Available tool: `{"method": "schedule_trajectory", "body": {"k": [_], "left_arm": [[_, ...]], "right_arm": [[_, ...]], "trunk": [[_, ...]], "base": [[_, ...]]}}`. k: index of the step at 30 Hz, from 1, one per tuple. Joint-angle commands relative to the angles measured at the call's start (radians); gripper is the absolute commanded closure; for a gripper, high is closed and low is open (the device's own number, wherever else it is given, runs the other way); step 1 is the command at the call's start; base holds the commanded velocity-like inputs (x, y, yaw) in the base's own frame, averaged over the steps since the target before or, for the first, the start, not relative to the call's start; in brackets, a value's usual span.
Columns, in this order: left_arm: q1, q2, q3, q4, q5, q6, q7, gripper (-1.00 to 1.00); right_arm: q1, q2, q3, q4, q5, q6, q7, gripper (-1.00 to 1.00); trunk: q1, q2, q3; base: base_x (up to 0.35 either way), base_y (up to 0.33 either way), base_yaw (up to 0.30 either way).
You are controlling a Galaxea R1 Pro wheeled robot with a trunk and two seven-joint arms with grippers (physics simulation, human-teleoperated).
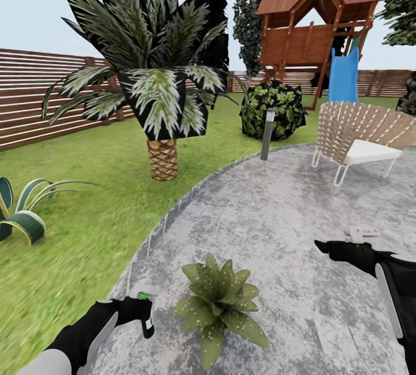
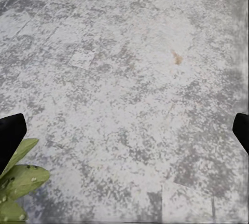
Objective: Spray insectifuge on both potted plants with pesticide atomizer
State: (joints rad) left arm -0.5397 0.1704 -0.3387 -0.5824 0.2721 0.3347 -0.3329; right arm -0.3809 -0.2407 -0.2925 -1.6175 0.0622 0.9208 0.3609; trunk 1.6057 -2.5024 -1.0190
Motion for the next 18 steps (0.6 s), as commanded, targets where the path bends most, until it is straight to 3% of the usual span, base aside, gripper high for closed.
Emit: {"method": "schedule_trajectory", "body": {"k": [1, 6, 11, 18], "left_arm": [[0.0, 0.003, -0.005, -0.002, 0.009, 0.003, 0.001, 1.0], [0.0, 0.001, -0.005, -0.002, 0.012, 0.006, -0.003, 1.0], [0.0, 0.001, -0.005, -0.002, 0.012, 0.007, -0.009, 1.0], [0.0, 0.002, -0.005, -0.002, 0.008, 0.001, -0.012, 1.0]], "right_arm": [[-0.001, 0.001, -0.001, -0.001, 0.007, 0.004, 0.007, -1.0], [-0.001, 0.001, -0.004, -0.001, 0.007, 0.003, 0.007, -1.0], [-0.009, 0.004, -0.004, -0.001, 0.007, 0.034, 0.007, -1.0], [-0.006, 0.006, -0.007, 0.001, 0.007, 0.037, 0.008, -1.0]], "trunk": [[0.0, 0.0, -0.001], [0.0, 0.0, -0.001], [0.0, 0.0, 0.002], [0.0, 0.0, 0.003]], "base": [[-0.001, 0.015, -0.264], [-0.092, 0.203, -0.089], [-0.109, 0.268, -0.226], [-0.004, 0.077, -0.091]]}}
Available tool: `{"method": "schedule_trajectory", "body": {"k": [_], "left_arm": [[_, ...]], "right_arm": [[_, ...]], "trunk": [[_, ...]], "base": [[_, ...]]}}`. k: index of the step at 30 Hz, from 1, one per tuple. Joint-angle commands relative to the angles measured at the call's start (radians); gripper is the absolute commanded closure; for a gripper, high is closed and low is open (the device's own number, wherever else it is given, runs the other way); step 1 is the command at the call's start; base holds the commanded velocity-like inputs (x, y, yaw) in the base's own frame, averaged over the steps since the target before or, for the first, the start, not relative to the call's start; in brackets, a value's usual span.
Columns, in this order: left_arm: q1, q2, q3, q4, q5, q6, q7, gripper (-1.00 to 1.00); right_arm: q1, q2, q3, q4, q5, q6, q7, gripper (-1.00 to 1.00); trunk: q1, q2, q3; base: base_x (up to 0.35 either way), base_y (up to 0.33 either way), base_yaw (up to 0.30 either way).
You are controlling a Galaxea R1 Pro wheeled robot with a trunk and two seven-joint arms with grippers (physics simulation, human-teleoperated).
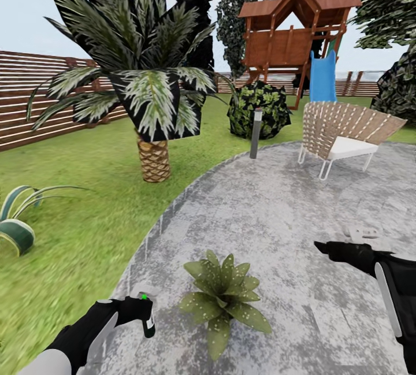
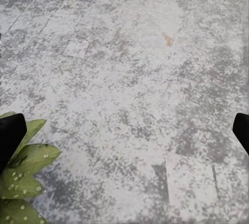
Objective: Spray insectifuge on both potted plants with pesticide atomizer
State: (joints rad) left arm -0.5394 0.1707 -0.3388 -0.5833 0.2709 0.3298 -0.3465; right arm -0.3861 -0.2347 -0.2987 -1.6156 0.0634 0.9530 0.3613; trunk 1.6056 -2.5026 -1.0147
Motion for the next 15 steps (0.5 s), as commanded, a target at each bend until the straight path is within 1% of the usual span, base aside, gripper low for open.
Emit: {"method": "schedule_trajectory", "body": {"k": [1, 4, 5, 7, 15], "left_arm": [[-0.001, 0.001, -0.005, -0.001, 0.009, 0.006, 0.002, 1.0], [-0.001, 0.001, -0.004, -0.001, 0.011, 0.009, 0.002, 1.0], [-0.001, 0.001, -0.003, -0.001, 0.012, 0.01, 0.002, 1.0], [-0.001, 0.0, -0.005, -0.001, 0.011, 0.011, 0.003, 1.0], [-0.001, 0.0, -0.005, -0.001, 0.013, 0.012, 0.001, 1.0]], "right_arm": [[0.0, 0.0, -0.001, -0.001, 0.006, 0.001, 0.007, -1.0], [-0.003, 0.001, -0.001, -0.002, 0.006, -0.002, 0.007, -1.0], [-0.005, 0.01, -0.001, -0.002, 0.005, -0.001, 0.006, -1.0], [-0.006, 0.029, 0.0, -0.002, 0.006, -0.002, 0.005, -1.0], [-0.011, 0.031, 0.0, -0.002, 0.006, -0.002, 0.005, -1.0]], "trunk": [[0.0, 0.0, -0.001], [0.0, 0.0, -0.001], [0.0, 0.0, -0.001], [0.0, 0.0, -0.001], [0.0, 0.0, -0.001]], "base": [[0.0, 0.254, -0.003], [0.0, 0.277, -0.014], [0.0, 0.287, -0.176], [0.0, 0.289, -0.242], [0.001, 0.29, -0.277]]}}
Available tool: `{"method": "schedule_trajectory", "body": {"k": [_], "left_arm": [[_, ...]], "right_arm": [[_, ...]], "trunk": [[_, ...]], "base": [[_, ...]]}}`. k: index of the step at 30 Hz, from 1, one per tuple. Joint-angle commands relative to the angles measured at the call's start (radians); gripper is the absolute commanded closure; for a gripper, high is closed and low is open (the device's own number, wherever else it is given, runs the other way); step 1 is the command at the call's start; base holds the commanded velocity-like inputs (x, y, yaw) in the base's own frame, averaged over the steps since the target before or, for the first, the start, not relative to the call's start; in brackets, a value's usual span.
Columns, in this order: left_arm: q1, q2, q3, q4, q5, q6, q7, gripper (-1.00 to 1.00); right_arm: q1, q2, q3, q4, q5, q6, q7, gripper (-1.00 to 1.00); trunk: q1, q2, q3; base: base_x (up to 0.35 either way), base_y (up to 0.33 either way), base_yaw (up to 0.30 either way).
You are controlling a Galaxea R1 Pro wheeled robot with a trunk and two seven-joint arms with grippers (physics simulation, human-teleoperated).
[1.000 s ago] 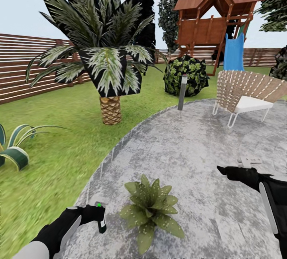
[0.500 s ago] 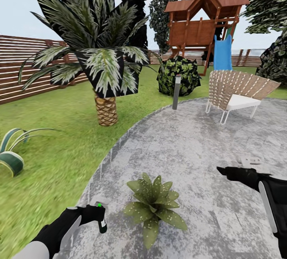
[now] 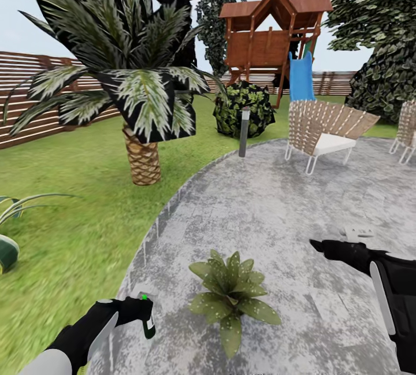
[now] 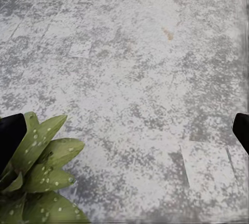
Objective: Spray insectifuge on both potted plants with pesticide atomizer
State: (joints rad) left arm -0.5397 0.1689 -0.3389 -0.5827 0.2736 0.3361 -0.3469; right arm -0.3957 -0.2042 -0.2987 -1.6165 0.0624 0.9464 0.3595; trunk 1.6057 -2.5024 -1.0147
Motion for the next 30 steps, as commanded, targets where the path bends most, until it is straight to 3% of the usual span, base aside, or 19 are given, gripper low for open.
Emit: {"method": "schedule_trajectory", "body": {"k": [1, 16, 25, 27, 28, 30], "left_arm": [[0.0, 0.001, -0.005, -0.002, 0.01, 0.006, 0.002, 1.0], [0.0, 0.001, -0.007, -0.001, 0.009, 0.009, -0.007, 1.0], [-0.003, 0.001, -0.013, -0.024, -0.003, 0.054, -0.039, 1.0], [-0.021, 0.015, -0.014, -0.024, -0.005, 0.051, -0.079, 1.0], [-0.057, 0.038, -0.014, -0.018, -0.011, 0.055, -0.158, 1.0], [-0.103, 0.057, -0.014, -0.011, -0.067, 0.067, -0.231, 1.0]], "right_arm": [[-0.001, 0.0, 0.0, -0.001, 0.007, 0.005, 0.007, -1.0], [-0.002, -0.001, -0.002, 0.0, 0.007, 0.005, 0.007, -1.0], [-0.006, -0.009, -0.002, 0.0, 0.007, 0.042, 0.007, -1.0], [-0.008, -0.01, -0.002, 0.0, 0.007, 0.044, 0.007, -1.0], [-0.008, -0.01, -0.002, 0.0, 0.007, 0.045, 0.007, -1.0], [-0.009, -0.011, -0.002, -0.001, 0.007, 0.046, 0.007, -1.0]], "trunk": [[0.0, 0.0, -0.001], [0.0, 0.0, -0.001], [0.0, 0.0, -0.001], [0.0, 0.0, -0.001], [0.0, 0.0, -0.001], [0.0, 0.0, -0.001]], "base": [[0.015, 0.29, -0.278], [0.147, 0.268, -0.278], [0.031, 0.047, -0.278], [0.001, 0.002, -0.22], [0.001, 0.001, -0.107], [0.0, 0.0, -0.056]]}}
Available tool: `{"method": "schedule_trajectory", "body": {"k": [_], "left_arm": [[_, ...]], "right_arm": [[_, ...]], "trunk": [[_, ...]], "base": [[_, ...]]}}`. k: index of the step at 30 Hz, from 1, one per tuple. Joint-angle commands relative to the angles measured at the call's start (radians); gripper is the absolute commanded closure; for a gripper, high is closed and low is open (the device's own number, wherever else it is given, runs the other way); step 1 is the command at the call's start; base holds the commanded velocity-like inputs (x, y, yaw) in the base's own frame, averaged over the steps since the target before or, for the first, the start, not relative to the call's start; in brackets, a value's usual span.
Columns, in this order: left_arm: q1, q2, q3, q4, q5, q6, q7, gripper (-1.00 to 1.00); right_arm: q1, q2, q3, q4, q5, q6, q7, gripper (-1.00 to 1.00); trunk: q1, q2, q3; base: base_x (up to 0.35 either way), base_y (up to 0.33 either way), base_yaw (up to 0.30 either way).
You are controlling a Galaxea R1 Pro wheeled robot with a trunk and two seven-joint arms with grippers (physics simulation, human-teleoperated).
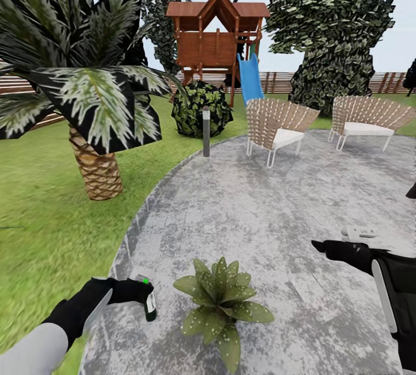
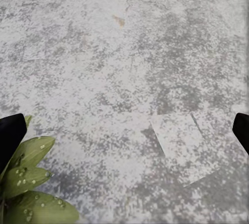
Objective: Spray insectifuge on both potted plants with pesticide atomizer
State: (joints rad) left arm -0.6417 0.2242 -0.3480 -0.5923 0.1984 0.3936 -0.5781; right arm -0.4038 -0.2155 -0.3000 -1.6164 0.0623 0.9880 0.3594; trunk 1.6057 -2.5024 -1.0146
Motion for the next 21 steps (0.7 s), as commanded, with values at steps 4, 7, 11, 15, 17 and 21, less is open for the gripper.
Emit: {"method": "schedule_trajectory", "body": {"k": [4, 7, 11, 15, 17, 21], "left_arm": [[-0.099, -0.014, -0.005, 0.011, -0.22, 0.143, -0.039, 1.0], [-0.21, -0.098, -0.008, 0.117, -0.38, 0.182, -0.051, 1.0], [-0.313, -0.213, -0.009, 0.317, -0.57, 0.183, -0.095, 1.0], [-0.309, -0.237, -0.004, 0.34, -0.599, 0.176, -0.102, 1.0], [-0.301, -0.244, -0.001, 0.341, -0.602, 0.17, -0.111, 1.0], [-0.287, -0.253, 0.004, 0.343, -0.591, 0.141, -0.153, 1.0]], "right_arm": [[0.0, 0.002, -0.001, -0.001, 0.007, 0.004, 0.007, -1.0], [-0.001, -0.002, -0.001, -0.001, 0.007, 0.004, 0.007, -1.0], [-0.007, -0.006, -0.002, -0.002, 0.007, 0.005, 0.008, -1.0], [-0.009, -0.007, -0.002, -0.002, 0.007, 0.006, 0.009, -1.0], [-0.009, -0.007, -0.002, -0.002, 0.007, 0.006, 0.009, -1.0], [-0.009, -0.007, -0.004, -0.002, 0.007, 0.006, 0.009, -1.0]], "trunk": [[0.0, 0.0, -0.001], [0.0, 0.0, -0.001], [0.0, 0.0, -0.001], [0.0, 0.0, -0.001], [0.0, 0.0, -0.001], [0.0, 0.0, -0.001]], "base": [[0.0, 0.0, -0.016], [0.0, 0.0, -0.002], [0.0, 0.0, 0.0], [0.0, 0.0, -0.009], [0.0, 0.0, -0.116], [0.0, 0.0, -0.248]]}}
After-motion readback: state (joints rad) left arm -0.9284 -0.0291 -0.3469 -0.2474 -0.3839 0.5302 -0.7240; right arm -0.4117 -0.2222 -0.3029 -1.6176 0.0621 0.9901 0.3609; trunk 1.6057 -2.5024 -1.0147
